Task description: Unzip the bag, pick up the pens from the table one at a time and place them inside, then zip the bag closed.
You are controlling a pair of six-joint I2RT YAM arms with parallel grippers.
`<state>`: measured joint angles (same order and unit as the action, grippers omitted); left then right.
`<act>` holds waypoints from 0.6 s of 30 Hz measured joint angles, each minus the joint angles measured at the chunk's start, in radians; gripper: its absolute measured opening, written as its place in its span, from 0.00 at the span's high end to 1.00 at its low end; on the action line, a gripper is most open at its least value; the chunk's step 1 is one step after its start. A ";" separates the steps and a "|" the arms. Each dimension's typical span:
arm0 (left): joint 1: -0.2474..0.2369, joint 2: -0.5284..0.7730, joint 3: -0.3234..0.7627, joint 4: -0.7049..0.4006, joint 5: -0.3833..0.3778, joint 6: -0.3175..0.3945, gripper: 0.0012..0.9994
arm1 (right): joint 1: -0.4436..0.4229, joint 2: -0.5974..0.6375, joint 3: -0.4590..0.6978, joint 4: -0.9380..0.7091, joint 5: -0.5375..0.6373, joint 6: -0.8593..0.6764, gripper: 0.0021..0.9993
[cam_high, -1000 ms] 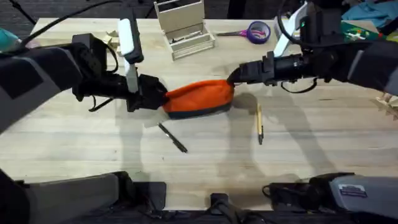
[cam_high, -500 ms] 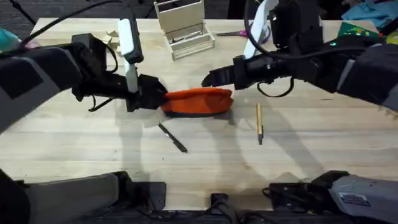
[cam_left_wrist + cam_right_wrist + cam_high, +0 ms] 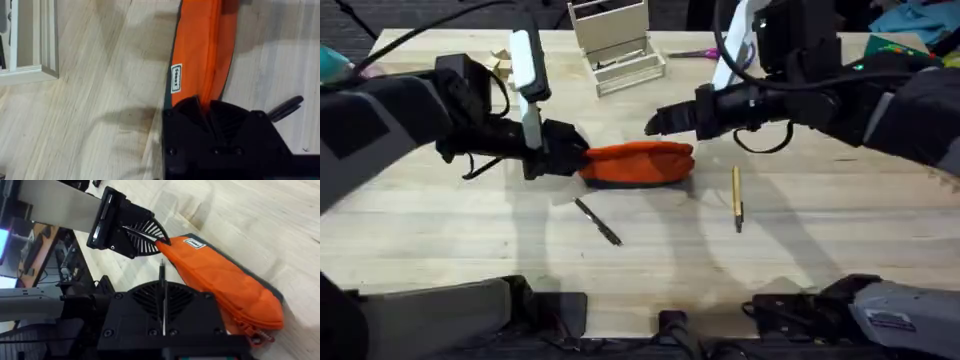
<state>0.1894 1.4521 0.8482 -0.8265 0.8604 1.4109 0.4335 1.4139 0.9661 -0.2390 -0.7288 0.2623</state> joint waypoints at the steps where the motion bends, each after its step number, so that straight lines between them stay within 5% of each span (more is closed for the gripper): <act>1: 0.000 0.000 0.000 0.000 0.000 0.000 0.96 | -0.001 0.000 0.000 0.000 0.000 0.000 0.97; 7: 0.000 0.000 0.000 0.000 0.000 0.000 0.96 | -0.041 -0.001 0.000 -0.030 0.000 0.004 0.90; 13: 0.000 0.000 0.000 0.000 0.000 0.000 0.96 | -0.138 -0.049 0.000 -0.162 0.003 -0.001 0.08; 18: 0.000 0.000 0.000 0.000 0.000 0.000 0.96 | -0.235 -0.114 0.000 -0.290 0.003 -0.024 0.00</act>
<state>0.1894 1.4521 0.8482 -0.8268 0.8604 1.4109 0.1983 1.2995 0.9665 -0.5292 -0.7254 0.2382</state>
